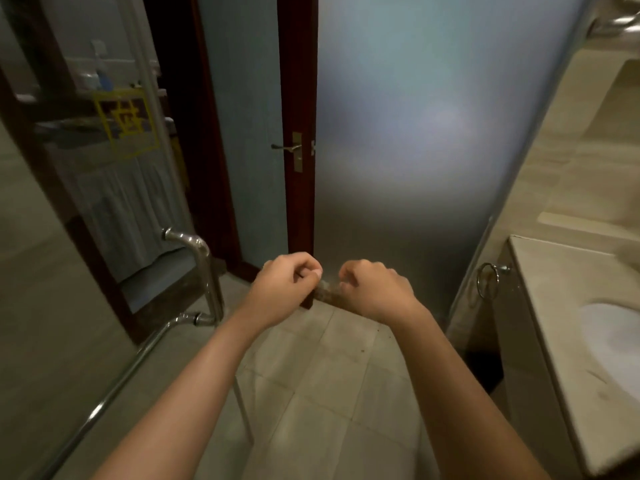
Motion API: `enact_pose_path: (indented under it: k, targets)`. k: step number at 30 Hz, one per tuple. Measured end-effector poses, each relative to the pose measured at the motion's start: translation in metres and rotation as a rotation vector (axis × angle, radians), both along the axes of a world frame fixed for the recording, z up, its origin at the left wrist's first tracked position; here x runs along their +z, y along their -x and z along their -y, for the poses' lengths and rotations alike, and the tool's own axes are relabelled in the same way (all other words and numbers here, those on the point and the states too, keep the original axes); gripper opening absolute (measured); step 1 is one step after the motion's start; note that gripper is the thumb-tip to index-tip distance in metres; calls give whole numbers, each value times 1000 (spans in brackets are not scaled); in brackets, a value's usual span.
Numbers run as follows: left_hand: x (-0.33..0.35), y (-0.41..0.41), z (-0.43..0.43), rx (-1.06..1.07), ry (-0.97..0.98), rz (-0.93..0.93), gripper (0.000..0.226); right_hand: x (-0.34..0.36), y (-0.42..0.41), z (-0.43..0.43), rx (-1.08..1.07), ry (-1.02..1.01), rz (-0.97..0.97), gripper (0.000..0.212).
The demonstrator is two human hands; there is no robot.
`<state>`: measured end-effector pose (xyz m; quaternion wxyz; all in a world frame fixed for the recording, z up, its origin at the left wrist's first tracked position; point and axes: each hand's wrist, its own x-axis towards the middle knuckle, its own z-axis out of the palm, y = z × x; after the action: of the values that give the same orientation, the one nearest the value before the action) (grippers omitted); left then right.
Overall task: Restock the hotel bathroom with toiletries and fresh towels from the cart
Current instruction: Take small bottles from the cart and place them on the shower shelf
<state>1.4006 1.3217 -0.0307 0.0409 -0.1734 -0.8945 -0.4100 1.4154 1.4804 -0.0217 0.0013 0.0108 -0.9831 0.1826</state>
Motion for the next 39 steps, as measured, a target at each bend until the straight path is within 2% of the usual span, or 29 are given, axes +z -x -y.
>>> enact_pose_path:
  k: [6, 11, 16, 27, 32, 39]
  targets:
    - [-1, 123, -1, -31, -5, 13, 13, -4, 117, 3, -78, 37, 66, 25]
    - [2, 213, -5, -76, -140, 91, 11, 6, 196, -14, -162, 110, -18, 21]
    - [-4, 290, -29, -96, -195, 128, 12, 13, 260, -35, -182, 111, -56, 24]
    - [-35, 437, -31, 86, -204, 186, 11, -8, 438, -59, 112, 297, -69, 23]
    - [-25, 508, -10, 16, -61, 383, 11, -7, 527, -64, 302, 322, -7, 23]
    - [-7, 565, 33, 219, -47, 287, 15, -13, 638, -26, 512, 344, 71, 18]
